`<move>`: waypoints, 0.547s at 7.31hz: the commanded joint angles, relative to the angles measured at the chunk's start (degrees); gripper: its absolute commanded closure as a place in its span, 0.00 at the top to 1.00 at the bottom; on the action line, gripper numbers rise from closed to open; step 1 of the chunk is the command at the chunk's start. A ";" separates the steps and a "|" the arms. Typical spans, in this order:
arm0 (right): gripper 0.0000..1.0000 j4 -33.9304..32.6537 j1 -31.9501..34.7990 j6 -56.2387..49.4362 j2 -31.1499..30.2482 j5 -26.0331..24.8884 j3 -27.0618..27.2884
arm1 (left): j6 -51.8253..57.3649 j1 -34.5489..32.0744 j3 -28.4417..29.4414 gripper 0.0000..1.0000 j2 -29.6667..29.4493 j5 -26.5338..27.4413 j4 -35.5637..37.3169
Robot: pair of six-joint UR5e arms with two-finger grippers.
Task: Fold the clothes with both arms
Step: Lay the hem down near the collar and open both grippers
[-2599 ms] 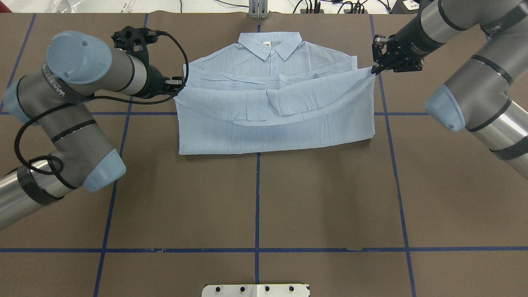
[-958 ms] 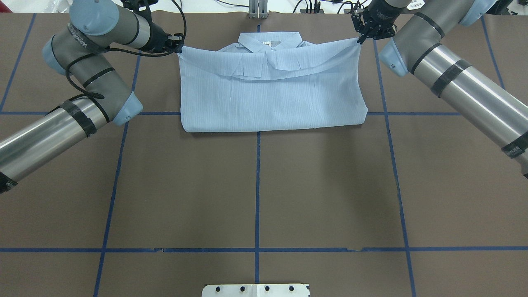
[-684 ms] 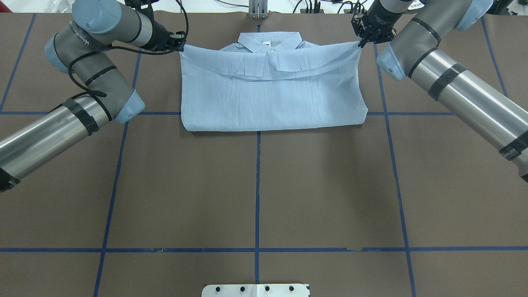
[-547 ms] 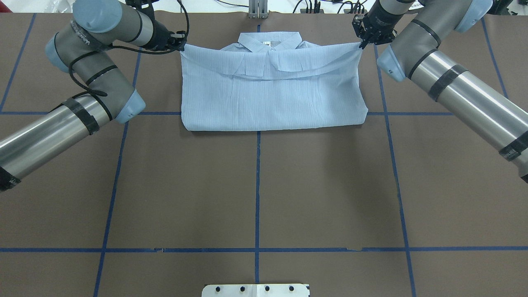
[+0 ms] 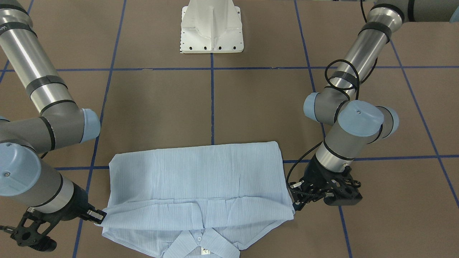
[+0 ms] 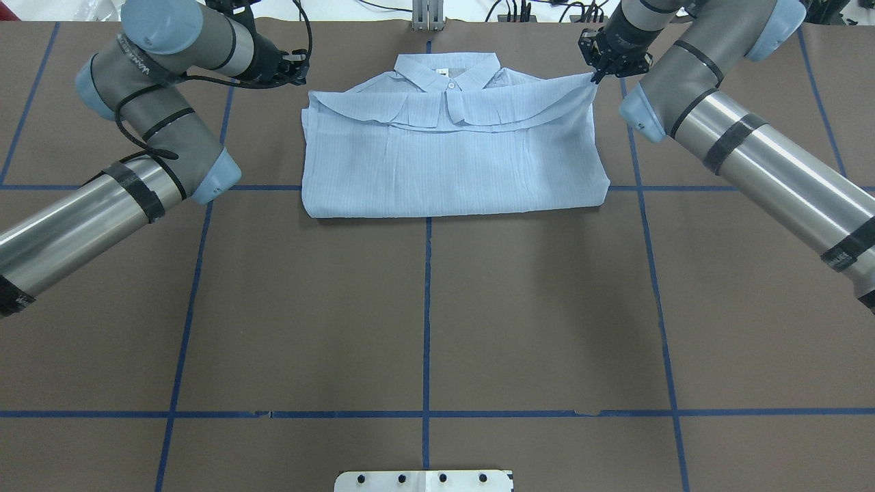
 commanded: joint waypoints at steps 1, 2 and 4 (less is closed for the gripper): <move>1.00 0.26 -0.22 0.15 0.10 -0.49 0.11 | -0.64 -0.06 -0.06 1.00 0.05 0.00 -0.03; 1.00 0.35 -0.22 0.06 -0.25 -0.32 0.72 | -0.73 -0.06 -0.23 1.00 0.05 0.00 -0.12; 1.00 0.44 -1.27 -0.46 -5.23 -0.23 8.07 | -0.82 -0.14 -1.46 1.00 0.23 0.00 -0.12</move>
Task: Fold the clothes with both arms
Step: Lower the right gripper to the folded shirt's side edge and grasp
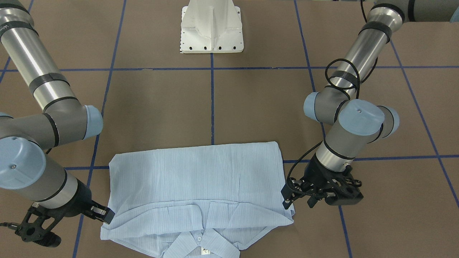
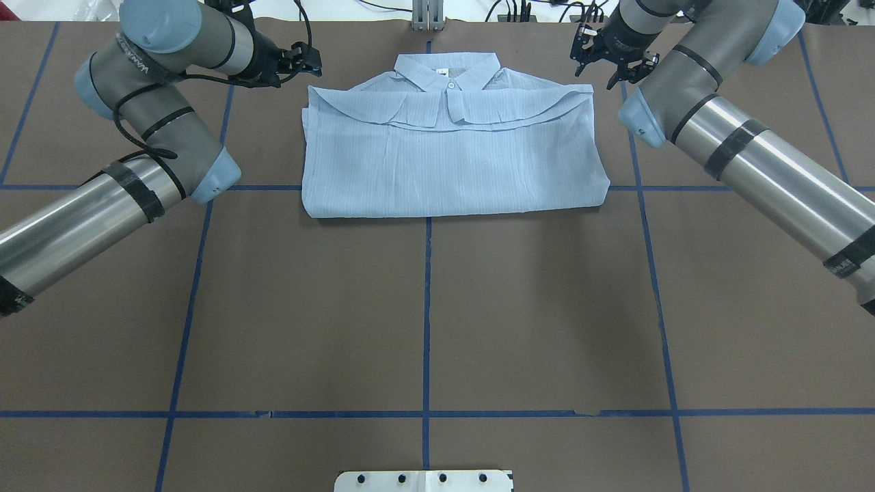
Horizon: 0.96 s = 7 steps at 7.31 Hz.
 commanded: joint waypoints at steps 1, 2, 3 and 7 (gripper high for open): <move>1.00 0.00 -1.81 -0.99 -6.08 0.13 7.87 | -2.00 0.03 -1.68 1.00 0.35 -0.09 -0.01; 1.00 0.08 -4.26 -1.52 -9.77 0.14 10.86 | -3.23 0.03 -2.47 1.00 0.35 -0.09 0.34; 1.00 0.08 -5.15 -1.70 -11.54 0.48 12.11 | -3.42 0.12 -2.57 1.00 0.44 -0.09 0.25; 0.92 0.00 -8.06 -2.83 -14.20 2.84 14.05 | -4.56 0.20 -3.27 1.00 0.79 -0.09 0.25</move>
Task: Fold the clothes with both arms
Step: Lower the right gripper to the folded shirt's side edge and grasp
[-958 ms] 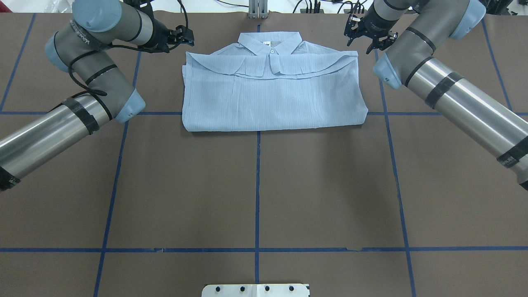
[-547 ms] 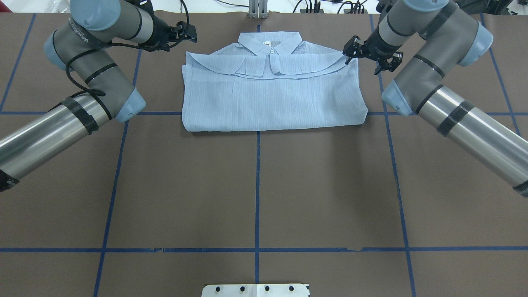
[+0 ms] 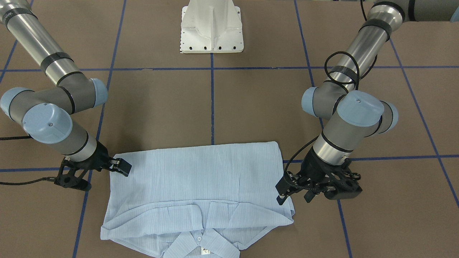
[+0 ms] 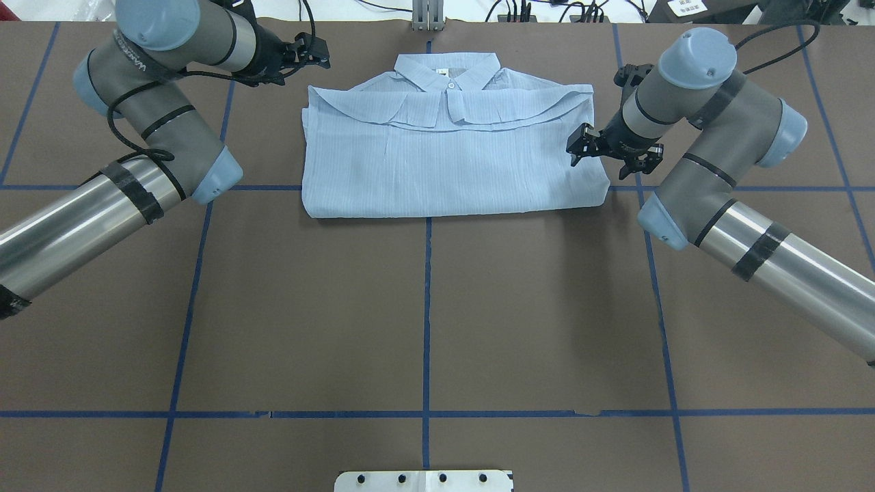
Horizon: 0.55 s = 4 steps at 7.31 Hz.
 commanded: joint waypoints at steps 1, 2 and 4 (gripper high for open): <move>0.83 -0.25 -0.19 -0.87 -1.72 3.00 2.13 | -0.09 0.02 -0.36 1.00 0.29 0.00 -0.06; 0.77 -0.16 -0.19 -0.87 -2.26 2.93 2.58 | -0.09 0.02 -0.71 1.00 0.29 0.00 0.11; 0.76 -0.34 -0.28 -0.87 -2.35 2.58 2.32 | -0.09 0.02 -1.06 1.00 0.99 0.00 -0.06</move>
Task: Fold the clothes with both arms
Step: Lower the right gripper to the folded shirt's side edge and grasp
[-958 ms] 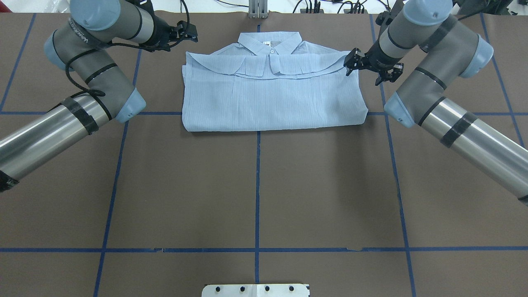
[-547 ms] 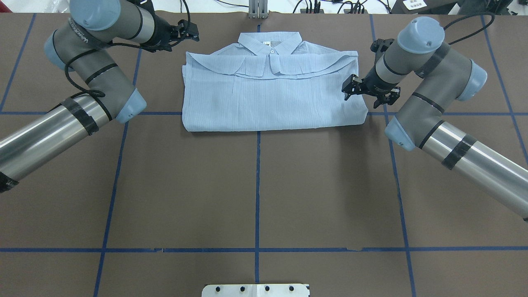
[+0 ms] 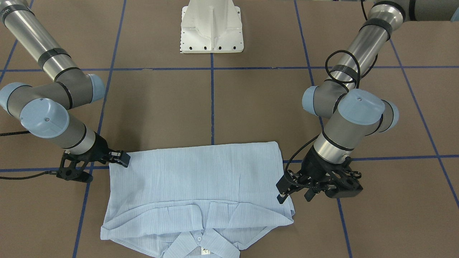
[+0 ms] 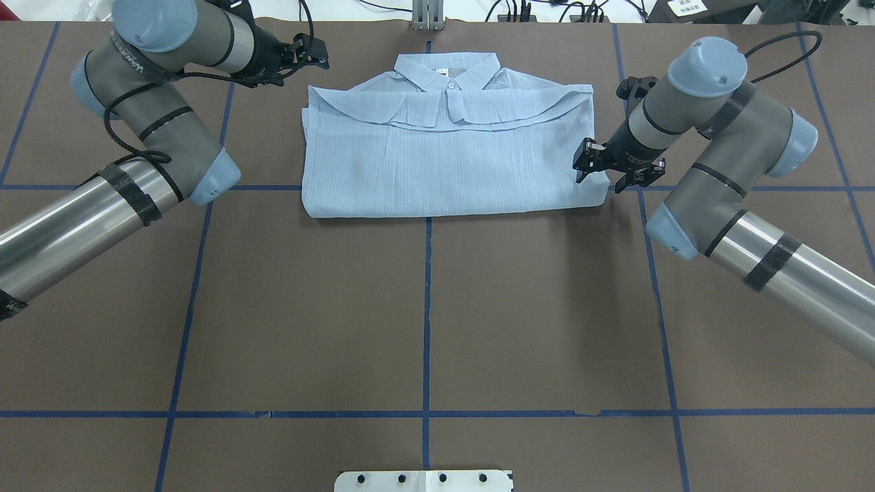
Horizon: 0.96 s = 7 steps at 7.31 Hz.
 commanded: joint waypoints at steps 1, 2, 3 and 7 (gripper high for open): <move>0.76 -0.15 -0.30 -0.10 -0.07 -0.51 -0.60 | 0.17 0.00 -0.34 1.00 0.79 -0.09 -0.08; 0.69 -0.06 -0.30 -0.11 -0.07 -0.60 -1.21 | 0.26 0.00 -0.43 1.00 0.88 -0.09 -0.17; 0.51 -0.06 -0.39 -0.11 -0.07 -0.60 -1.22 | 0.26 0.00 -0.43 1.00 0.97 -0.09 -0.17; 0.00 0.38 -0.30 -0.11 -1.99 -0.42 2.27 | 0.61 0.00 -0.35 1.00 1.32 0.00 -0.17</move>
